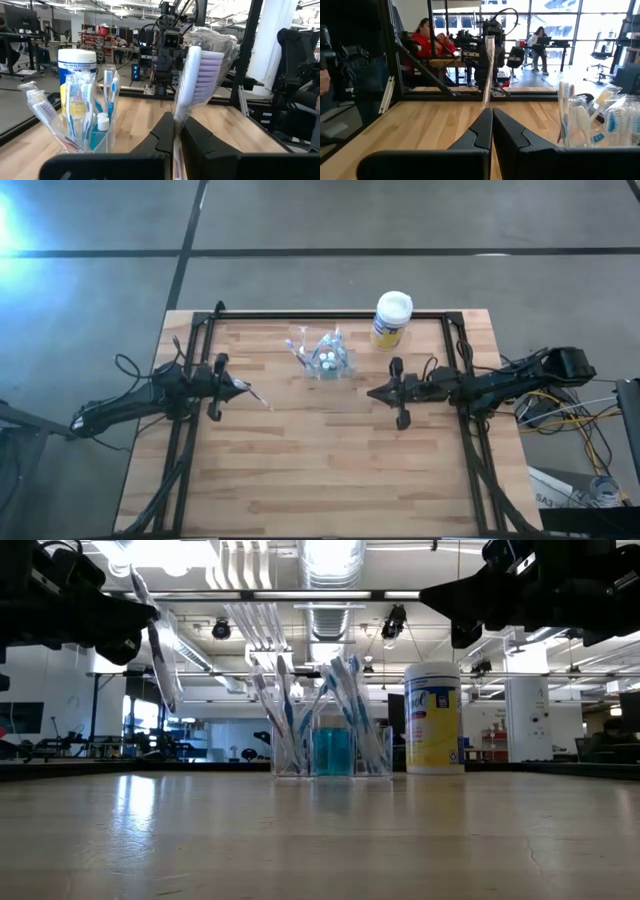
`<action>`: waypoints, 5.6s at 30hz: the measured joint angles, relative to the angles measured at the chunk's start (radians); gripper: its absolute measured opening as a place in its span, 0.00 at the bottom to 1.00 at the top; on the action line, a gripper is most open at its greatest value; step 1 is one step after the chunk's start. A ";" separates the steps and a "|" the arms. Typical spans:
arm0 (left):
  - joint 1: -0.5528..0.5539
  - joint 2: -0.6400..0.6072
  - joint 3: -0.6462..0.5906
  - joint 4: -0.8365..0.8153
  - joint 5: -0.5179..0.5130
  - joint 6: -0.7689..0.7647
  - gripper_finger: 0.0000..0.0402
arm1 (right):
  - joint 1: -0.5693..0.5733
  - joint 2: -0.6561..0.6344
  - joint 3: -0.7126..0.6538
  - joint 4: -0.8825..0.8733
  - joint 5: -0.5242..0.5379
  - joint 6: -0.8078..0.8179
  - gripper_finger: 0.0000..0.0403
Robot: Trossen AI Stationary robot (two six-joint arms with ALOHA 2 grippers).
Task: Pick & Place toothbrushing station
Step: Put the violet toothbrush into the transparent organizer, then return to Home Position
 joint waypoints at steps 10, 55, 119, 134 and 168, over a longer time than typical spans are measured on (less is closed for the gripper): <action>0.000 0.035 0.095 0.116 -0.046 0.011 0.04 | 0.000 0.000 0.000 0.004 0.000 0.000 0.02; 0.127 1.368 0.383 0.908 -0.261 0.082 0.04 | 0.000 0.000 0.002 0.025 0.009 -0.042 0.02; 0.131 0.090 0.233 -0.055 0.118 0.209 0.01 | -0.055 -0.442 -0.076 -0.159 -0.032 0.010 0.02; 0.131 0.003 0.059 0.037 0.222 0.140 0.00 | -0.102 -0.764 -0.227 -0.312 -0.029 0.064 0.02; 0.130 -0.027 -0.029 0.048 0.268 0.052 0.04 | -0.101 -0.766 -0.227 -0.334 -0.028 0.053 0.02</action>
